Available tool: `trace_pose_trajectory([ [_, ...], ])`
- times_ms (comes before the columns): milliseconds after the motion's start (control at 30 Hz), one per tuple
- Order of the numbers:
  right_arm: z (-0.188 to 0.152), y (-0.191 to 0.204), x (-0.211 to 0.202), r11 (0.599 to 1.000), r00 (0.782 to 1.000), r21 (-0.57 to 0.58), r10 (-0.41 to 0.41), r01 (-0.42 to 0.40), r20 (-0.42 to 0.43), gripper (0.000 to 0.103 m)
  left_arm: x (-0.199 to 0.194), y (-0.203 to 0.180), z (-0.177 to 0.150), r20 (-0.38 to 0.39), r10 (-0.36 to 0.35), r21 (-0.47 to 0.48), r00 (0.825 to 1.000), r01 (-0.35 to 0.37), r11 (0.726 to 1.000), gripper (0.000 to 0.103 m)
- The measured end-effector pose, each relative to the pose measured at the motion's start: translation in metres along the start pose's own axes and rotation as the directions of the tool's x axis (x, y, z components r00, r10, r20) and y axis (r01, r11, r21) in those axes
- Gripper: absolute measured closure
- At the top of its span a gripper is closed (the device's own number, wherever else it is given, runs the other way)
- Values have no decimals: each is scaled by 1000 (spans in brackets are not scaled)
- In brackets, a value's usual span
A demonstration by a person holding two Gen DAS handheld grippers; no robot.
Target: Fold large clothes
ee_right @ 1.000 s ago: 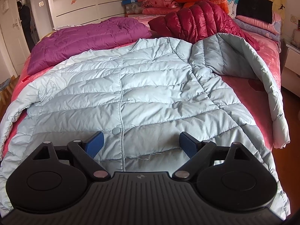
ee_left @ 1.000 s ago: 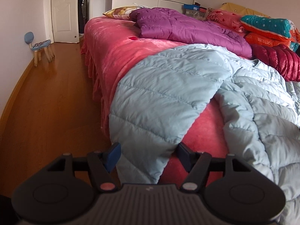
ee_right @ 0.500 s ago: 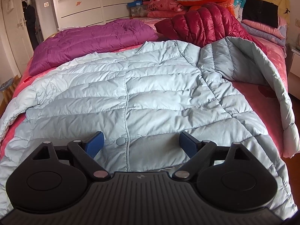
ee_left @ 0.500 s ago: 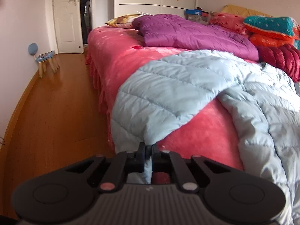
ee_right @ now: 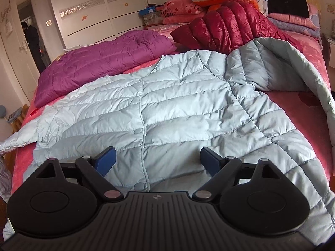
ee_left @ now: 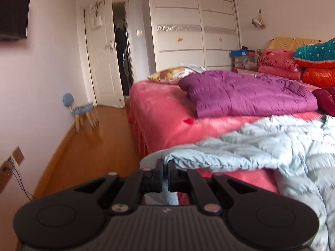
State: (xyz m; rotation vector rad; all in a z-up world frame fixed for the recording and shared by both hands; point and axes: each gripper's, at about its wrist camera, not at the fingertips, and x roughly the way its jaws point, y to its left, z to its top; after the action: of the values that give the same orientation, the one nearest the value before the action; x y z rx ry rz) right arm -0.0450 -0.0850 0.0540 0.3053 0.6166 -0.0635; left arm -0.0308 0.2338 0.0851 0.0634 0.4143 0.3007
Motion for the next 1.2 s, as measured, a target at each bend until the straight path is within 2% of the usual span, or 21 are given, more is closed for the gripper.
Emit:
trace_pose_trajectory([
  [100, 8, -15, 1, 997, 1000, 75, 15, -16, 14, 0, 4, -11, 20, 62, 24, 55, 998, -28, 998, 102],
  [233, 17, -45, 2, 979, 1000, 205, 0, -6, 29, 0, 3, -42, 53, 179, 2, 163, 984, -32, 986, 102],
  [333, 24, -68, 4, 950, 999, 312, -3, -9, 38, 0, -2, -76, 74, 253, -63, 253, 965, -3, 968, 102],
  [433, 29, -86, 5, 922, 999, 388, -3, -18, 53, 0, -10, -114, 89, 281, -193, 335, 940, 93, 938, 102],
  [500, 32, -93, 5, 909, 998, 415, -6, -22, 65, 0, -18, -144, 92, 271, -304, 403, 914, 179, 897, 101],
  [533, 33, -97, 5, 905, 998, 425, -10, -21, 70, 0, -22, -161, 92, 255, -360, 447, 897, 221, 867, 100],
  [633, 33, -106, 4, 891, 997, 453, -20, -19, 81, 0, -35, -206, 79, 164, -516, 559, 841, 352, 751, 97],
  [700, 34, -112, 5, 883, 996, 468, -29, -13, 83, 0, -42, -231, 64, 79, -586, 612, 806, 425, 667, 92],
  [767, 34, -115, 4, 876, 996, 483, -32, -14, 86, 0, -47, -243, 49, 13, -624, 628, 781, 479, 613, 68],
  [833, 35, -118, 4, 871, 996, 490, -32, -16, 89, 0, -54, -246, 36, -27, -648, 619, 761, 522, 587, 62],
  [867, 36, -119, 4, 872, 995, 490, -29, -19, 91, 0, -56, -245, 33, -45, -652, 610, 757, 537, 582, 61],
  [933, 38, -120, 3, 876, 995, 481, -30, -20, 95, 0, -58, -237, 27, -66, -653, 575, 754, 564, 593, 59],
  [1133, 42, -123, 3, 886, 994, 464, -26, -26, 104, 0, -71, -191, 34, -82, -652, 360, 754, 633, 686, 49],
  [1200, 44, -124, 4, 886, 994, 463, -20, -31, 106, 0, -64, -180, 39, -79, -632, 284, 771, 625, 727, 46],
])
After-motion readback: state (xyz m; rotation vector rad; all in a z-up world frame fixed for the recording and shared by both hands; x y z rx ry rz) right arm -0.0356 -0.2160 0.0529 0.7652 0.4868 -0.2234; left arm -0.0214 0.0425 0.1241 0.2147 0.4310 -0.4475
